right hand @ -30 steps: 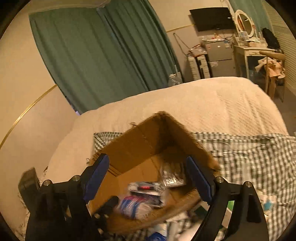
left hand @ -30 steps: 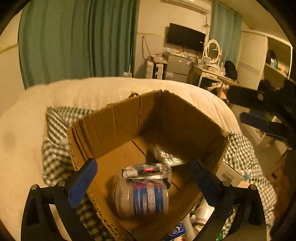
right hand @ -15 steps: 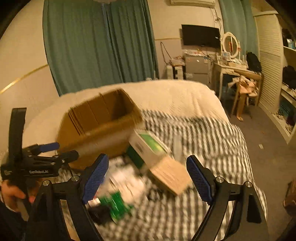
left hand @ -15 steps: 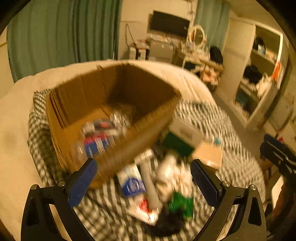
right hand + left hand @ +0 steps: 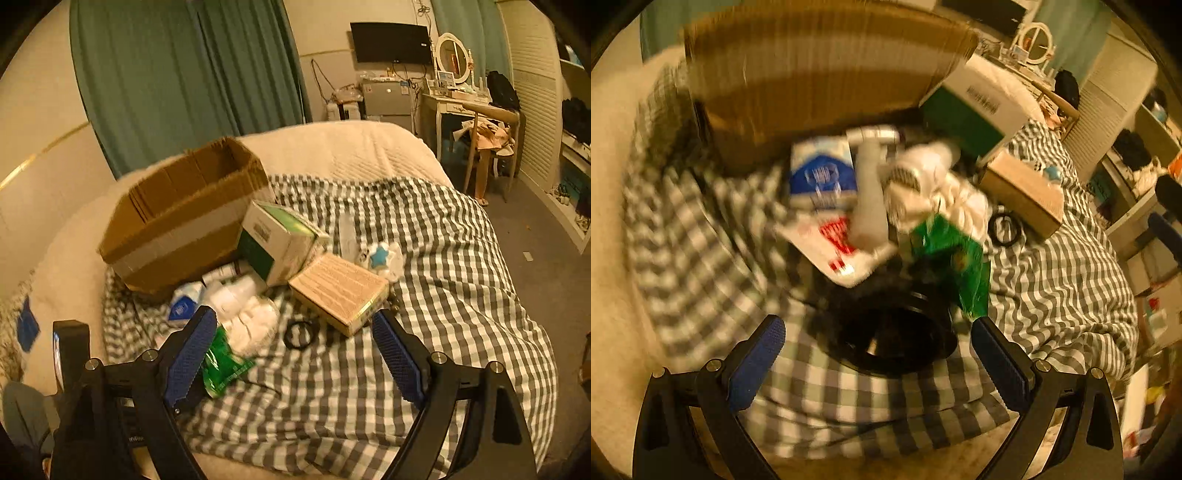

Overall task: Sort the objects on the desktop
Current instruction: 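Grasp the black round lid with left tool while right grasps the green snack packet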

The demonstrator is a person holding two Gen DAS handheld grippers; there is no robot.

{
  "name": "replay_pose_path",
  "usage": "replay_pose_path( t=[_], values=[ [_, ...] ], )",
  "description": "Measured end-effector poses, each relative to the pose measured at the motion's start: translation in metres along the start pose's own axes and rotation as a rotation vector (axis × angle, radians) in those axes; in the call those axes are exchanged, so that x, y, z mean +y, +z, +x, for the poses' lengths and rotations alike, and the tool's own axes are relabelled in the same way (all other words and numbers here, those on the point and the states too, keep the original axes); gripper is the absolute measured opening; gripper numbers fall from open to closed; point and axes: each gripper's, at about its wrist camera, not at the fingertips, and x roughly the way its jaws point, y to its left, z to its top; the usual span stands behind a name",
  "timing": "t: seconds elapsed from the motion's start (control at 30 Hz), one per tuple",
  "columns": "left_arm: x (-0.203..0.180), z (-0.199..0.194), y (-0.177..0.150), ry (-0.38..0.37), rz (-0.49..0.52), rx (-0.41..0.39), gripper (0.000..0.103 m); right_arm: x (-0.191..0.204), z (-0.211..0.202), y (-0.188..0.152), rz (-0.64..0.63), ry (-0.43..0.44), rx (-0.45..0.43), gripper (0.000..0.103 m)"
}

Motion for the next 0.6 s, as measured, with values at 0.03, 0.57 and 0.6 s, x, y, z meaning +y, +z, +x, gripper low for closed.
replay_pose_path(
  t=[0.03,0.57,0.6],
  values=[
    [-0.001,0.005,-0.001,-0.017,-0.004,0.016,0.103,-0.001,0.003,0.0,0.001,0.002,0.009,0.086],
    [0.033,-0.041,0.032,0.17,-0.016,-0.162,0.076,0.043,0.054,-0.02,-0.131,0.072,0.149,0.086],
    [0.037,-0.044,0.036,0.198,-0.023,-0.182,0.076,0.048,0.06,-0.022,-0.14,0.082,0.168,0.086]
  ],
)
